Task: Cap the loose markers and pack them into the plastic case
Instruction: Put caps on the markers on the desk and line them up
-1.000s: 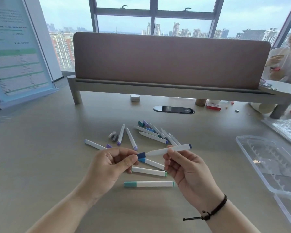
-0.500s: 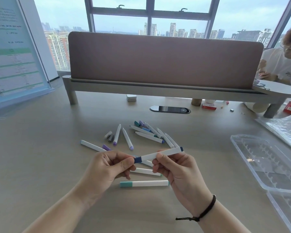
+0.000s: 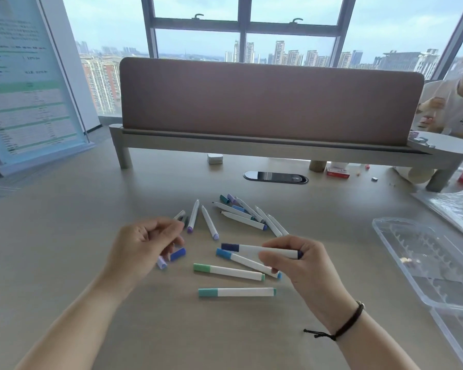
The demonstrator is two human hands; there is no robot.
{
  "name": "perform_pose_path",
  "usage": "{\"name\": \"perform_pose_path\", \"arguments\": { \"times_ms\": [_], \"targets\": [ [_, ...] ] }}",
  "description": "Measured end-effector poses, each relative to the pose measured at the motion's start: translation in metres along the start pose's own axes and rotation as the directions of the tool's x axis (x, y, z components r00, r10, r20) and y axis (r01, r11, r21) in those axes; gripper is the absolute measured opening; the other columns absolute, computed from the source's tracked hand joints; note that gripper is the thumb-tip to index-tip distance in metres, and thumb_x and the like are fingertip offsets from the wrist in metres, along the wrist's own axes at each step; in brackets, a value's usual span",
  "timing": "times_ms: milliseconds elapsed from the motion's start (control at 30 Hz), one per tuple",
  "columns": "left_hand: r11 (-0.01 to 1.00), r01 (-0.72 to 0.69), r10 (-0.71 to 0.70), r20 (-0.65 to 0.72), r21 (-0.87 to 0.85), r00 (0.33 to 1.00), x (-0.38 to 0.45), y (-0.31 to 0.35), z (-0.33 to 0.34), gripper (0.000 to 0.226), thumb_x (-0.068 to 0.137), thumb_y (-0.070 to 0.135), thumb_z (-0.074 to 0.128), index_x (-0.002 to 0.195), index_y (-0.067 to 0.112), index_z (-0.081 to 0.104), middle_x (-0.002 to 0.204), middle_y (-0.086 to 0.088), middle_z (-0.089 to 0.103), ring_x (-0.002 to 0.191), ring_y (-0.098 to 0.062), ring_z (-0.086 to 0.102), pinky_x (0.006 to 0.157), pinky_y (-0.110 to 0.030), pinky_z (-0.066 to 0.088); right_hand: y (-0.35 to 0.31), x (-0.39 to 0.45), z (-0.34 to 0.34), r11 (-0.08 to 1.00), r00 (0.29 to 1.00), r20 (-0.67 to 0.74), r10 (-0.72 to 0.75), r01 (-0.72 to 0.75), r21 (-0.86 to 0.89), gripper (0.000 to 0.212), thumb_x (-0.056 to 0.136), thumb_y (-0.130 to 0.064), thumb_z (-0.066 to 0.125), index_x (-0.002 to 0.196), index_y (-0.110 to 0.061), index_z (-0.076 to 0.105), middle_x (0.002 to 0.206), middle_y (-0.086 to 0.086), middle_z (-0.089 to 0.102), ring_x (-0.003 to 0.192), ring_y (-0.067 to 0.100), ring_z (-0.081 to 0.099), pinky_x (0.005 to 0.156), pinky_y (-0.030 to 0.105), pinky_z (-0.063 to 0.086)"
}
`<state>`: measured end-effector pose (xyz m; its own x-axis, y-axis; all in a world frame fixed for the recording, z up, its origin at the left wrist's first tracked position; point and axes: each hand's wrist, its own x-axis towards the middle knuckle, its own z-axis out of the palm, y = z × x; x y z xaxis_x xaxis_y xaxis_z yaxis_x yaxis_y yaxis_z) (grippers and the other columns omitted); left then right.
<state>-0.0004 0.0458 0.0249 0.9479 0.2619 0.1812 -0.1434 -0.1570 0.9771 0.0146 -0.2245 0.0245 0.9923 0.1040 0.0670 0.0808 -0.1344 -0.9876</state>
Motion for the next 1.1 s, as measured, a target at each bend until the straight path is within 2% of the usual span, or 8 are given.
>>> {"name": "perform_pose_path", "arguments": {
  "times_ms": [100,267,367,467,633,767,967,1100],
  "targets": [
    [0.977,-0.063,0.093,-0.143,0.206,0.985,0.016,-0.015,-0.023,0.021,0.094,0.014,0.066,0.080,0.026,0.076,0.067,-0.002,0.072,0.050,-0.012,0.053,0.056,-0.024,0.050,0.009,0.007,-0.006,0.973,0.993,-0.094,-0.067,0.044,-0.227,0.012,0.076,-0.012,0.082,0.073,-0.024,0.078,0.061,-0.008,0.068,0.051,0.002,0.052,0.052,0.013,0.042],
    [0.929,-0.052,0.110,-0.139,0.367,0.984,0.020,-0.026,-0.031,0.023,0.093,0.016,0.066,0.080,0.035,0.072,0.068,0.012,0.072,0.055,0.001,0.058,0.068,-0.027,0.050,0.019,0.016,-0.004,0.917,0.990,-0.083,-0.115,0.074,-0.393,0.014,0.079,-0.019,0.080,0.076,-0.032,0.077,0.061,-0.016,0.067,0.050,0.002,0.050,0.049,0.010,0.038],
    [0.863,-0.056,0.107,-0.072,0.502,0.992,0.017,-0.023,-0.029,0.024,0.089,0.022,0.070,0.072,0.039,0.072,0.074,0.016,0.072,0.071,-0.001,0.064,0.069,-0.026,0.050,0.021,0.026,0.001,0.869,0.994,-0.061,-0.091,0.050,-0.493,0.012,0.079,-0.025,0.079,0.078,-0.036,0.076,0.070,-0.022,0.070,0.067,-0.003,0.061,0.057,0.011,0.042],
    [0.830,-0.075,0.066,0.036,0.553,0.997,0.014,-0.025,-0.026,0.024,0.086,0.024,0.073,0.068,0.039,0.072,0.067,0.016,0.070,0.063,-0.006,0.066,0.067,-0.030,0.051,0.023,0.033,0.003,0.794,0.997,-0.015,-0.079,0.053,-0.606,0.010,0.080,-0.028,0.078,0.082,-0.038,0.077,0.072,-0.021,0.070,0.074,-0.003,0.063,0.065,0.018,0.047],
    [0.759,-0.158,0.065,0.169,0.631,0.983,0.009,-0.032,-0.018,0.008,0.083,0.030,0.077,0.079,0.035,0.073,0.082,0.041,0.063,0.077,0.010,0.061,0.069,-0.018,0.047,0.021,0.035,0.004,0.626,0.991,0.100,-0.086,0.132,-0.769,0.011,0.085,-0.038,0.073,0.093,-0.033,0.079,0.080,-0.016,0.066,0.082,0.005,0.055,0.071,0.022,0.042],
    [0.704,-0.205,0.085,0.207,0.680,0.975,0.008,-0.034,-0.016,0.008,0.085,0.031,0.075,0.088,0.037,0.071,0.080,0.036,0.062,0.080,0.016,0.057,0.067,-0.012,0.043,0.009,0.049,0.007,0.625,0.990,0.102,-0.097,0.141,-0.768,0.019,0.087,-0.041,0.068,0.101,-0.030,0.076,0.084,-0.018,0.063,0.087,0.009,0.054,0.075,0.024,0.042],
    [0.678,-0.176,0.051,0.194,0.714,0.980,0.010,-0.037,-0.018,0.012,0.082,0.037,0.072,0.092,0.040,0.068,0.087,0.024,0.067,0.084,0.004,0.061,0.076,-0.022,0.051,-0.009,0.094,0.030,0.360,0.963,0.171,-0.206,0.237,-0.902,0.023,0.091,-0.038,0.061,0.106,-0.027,0.074,0.101,-0.005,0.067,0.091,0.016,0.056,0.077,0.030,0.047],
    [0.647,-0.188,0.057,0.199,0.739,0.978,0.010,-0.034,-0.018,0.017,0.082,0.036,0.071,0.100,0.035,0.071,0.087,0.020,0.069,0.085,0.000,0.062,0.079,-0.024,0.052,-0.001,0.113,0.038,0.276,0.983,0.124,-0.135,0.157,-0.948,0.019,0.090,-0.031,0.057,0.095,-0.023,0.074,0.089,-0.002,0.068,0.084,0.020,0.061,0.077,0.032,0.053]
  ]
}}
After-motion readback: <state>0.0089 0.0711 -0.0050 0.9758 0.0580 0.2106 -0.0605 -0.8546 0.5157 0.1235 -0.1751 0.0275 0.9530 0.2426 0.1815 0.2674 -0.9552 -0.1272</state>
